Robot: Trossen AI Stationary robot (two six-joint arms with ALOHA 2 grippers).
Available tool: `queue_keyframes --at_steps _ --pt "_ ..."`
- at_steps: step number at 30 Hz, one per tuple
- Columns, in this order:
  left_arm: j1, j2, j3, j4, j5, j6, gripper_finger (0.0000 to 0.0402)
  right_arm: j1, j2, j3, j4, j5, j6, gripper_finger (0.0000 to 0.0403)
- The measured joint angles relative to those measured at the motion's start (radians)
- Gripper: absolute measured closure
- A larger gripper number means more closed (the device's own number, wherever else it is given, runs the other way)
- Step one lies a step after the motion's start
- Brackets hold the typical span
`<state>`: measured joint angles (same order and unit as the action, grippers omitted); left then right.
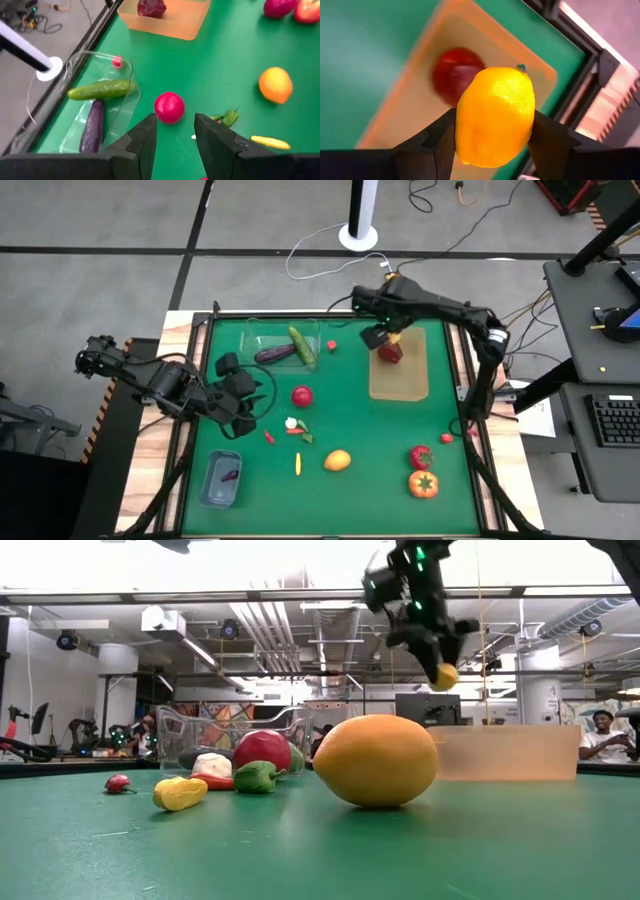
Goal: Sort produce into baskets
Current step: Put the top yellow lemon into the orange bin, then put the white garlic into the blue bin
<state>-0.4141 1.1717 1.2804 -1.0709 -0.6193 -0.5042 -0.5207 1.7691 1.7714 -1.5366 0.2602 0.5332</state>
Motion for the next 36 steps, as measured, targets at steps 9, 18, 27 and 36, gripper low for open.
queue_keyframes --at_steps 9,18,27,36 --pt "0.005 0.000 0.000 -0.001 0.000 -0.081 0.0286 -0.177 -0.106 -0.326 0.234 -0.080 -0.081 0.0204" --pt "0.054 0.000 0.000 0.004 -0.001 -0.080 0.0286 -0.200 -0.132 -0.503 0.348 -0.104 -0.067 0.0193" --pt "0.069 0.001 0.000 0.007 -0.001 -0.078 0.0286 -0.200 -0.132 -0.499 0.369 -0.104 -0.069 0.0128" --pt "0.069 0.001 0.000 0.008 0.061 -0.120 0.0286 -0.189 -0.173 -0.436 0.367 -0.118 -0.072 0.0093"
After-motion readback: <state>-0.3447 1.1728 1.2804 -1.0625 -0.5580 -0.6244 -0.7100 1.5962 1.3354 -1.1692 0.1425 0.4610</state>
